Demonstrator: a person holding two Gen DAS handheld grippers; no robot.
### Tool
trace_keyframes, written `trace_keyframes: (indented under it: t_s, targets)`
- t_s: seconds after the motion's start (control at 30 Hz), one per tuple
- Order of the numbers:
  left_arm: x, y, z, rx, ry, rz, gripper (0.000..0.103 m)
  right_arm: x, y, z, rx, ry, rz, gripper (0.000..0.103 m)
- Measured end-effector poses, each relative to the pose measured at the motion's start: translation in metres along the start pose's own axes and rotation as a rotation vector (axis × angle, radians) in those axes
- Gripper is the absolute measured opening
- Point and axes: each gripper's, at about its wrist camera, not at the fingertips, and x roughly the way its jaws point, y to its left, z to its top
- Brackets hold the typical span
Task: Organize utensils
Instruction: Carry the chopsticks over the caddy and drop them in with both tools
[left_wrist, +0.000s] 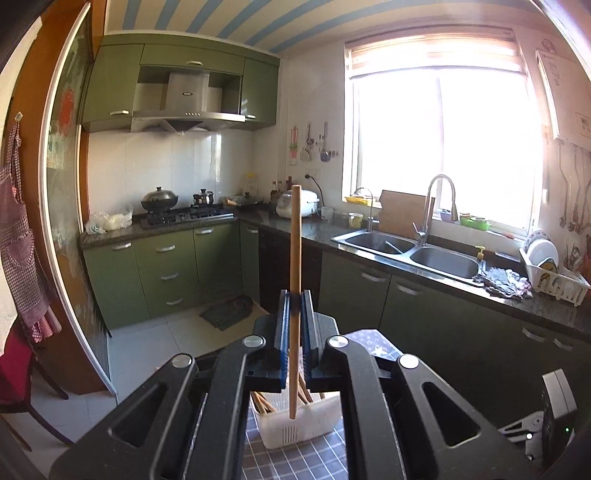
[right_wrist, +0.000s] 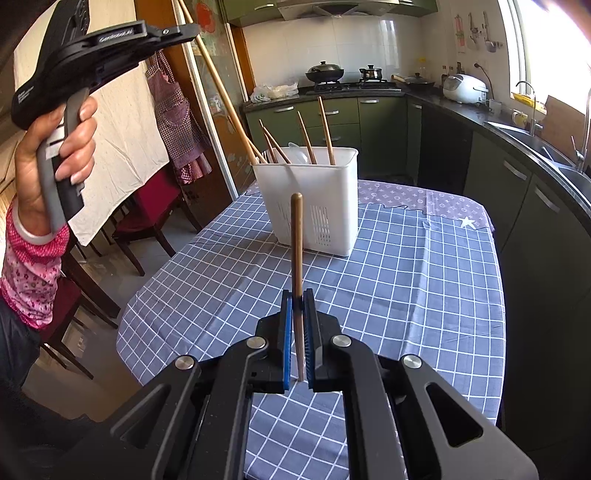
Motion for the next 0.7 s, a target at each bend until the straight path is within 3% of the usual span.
trace_keyframes:
  t_s: [0.2,0.43,0.57,0.7]
  targets:
    - [0.042,-0.002,-0.001,-0.006,0.022,0.041,0.006,-0.002,-0.004,-0.003,0.004,0.0,0.012,0.007]
    - [0.089,0.001,-0.039,-0.016,0.171,0.046,0.006,-0.003,-0.006,-0.004,0.013,0.001,0.015,0.007]
    - [0.103,0.004,-0.063,-0.022,0.253,0.037,0.006,-0.003,-0.005,0.001,0.018,-0.005,0.026,0.007]
    - [0.097,0.011,-0.067,-0.038,0.253,0.03,0.006,-0.011,-0.004,0.016,0.021,-0.032,0.04,0.007]
